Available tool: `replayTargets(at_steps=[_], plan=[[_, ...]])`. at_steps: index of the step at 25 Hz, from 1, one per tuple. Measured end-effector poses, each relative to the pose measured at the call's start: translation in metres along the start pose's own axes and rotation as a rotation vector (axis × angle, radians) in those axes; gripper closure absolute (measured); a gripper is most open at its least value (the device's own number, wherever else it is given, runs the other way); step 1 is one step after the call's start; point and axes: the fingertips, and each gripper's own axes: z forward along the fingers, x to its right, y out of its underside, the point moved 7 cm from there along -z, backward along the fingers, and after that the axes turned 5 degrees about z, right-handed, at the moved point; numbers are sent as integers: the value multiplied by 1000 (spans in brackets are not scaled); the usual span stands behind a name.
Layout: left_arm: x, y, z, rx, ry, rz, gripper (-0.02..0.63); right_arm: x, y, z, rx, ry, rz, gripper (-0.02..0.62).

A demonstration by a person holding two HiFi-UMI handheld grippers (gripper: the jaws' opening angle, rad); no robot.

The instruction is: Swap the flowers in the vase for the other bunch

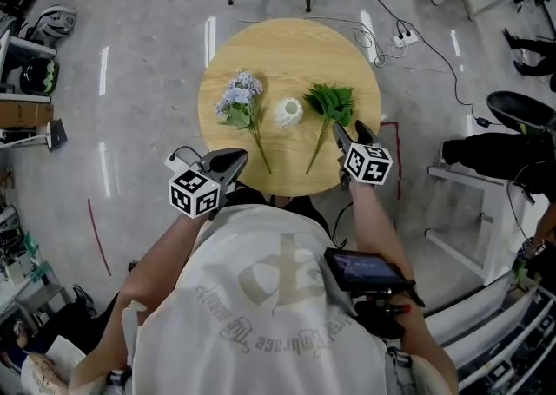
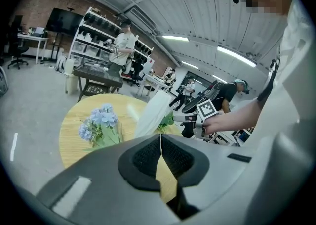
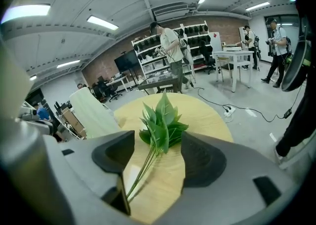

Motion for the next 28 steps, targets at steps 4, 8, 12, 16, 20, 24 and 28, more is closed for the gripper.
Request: replayTargets(at_steps=[4, 8, 12, 16, 20, 24, 28], plan=[[-3, 3, -3, -4, -4, -3, 597, 4, -2, 17, -16, 15, 4, 328], [-7, 4, -9, 5, -14, -20, 597, 1, -8, 34, -39, 19, 7, 310], [-12, 9, -14, 8, -27, -41, 597, -1, -12, 52, -65, 30, 17, 302], [-17, 12, -18, 11, -41, -55, 597, 0, -16, 65, -94, 61, 26, 301], [-21, 15, -23, 14, -54, -72, 597, 5, -13, 75, -122, 91, 55, 302], [-23, 18, -26, 14, -63, -88, 597, 11, -11, 81, -135, 105, 85, 304], [-24, 21, -28, 17, -70, -101, 597, 14, -10, 82, -147, 102, 98, 309]])
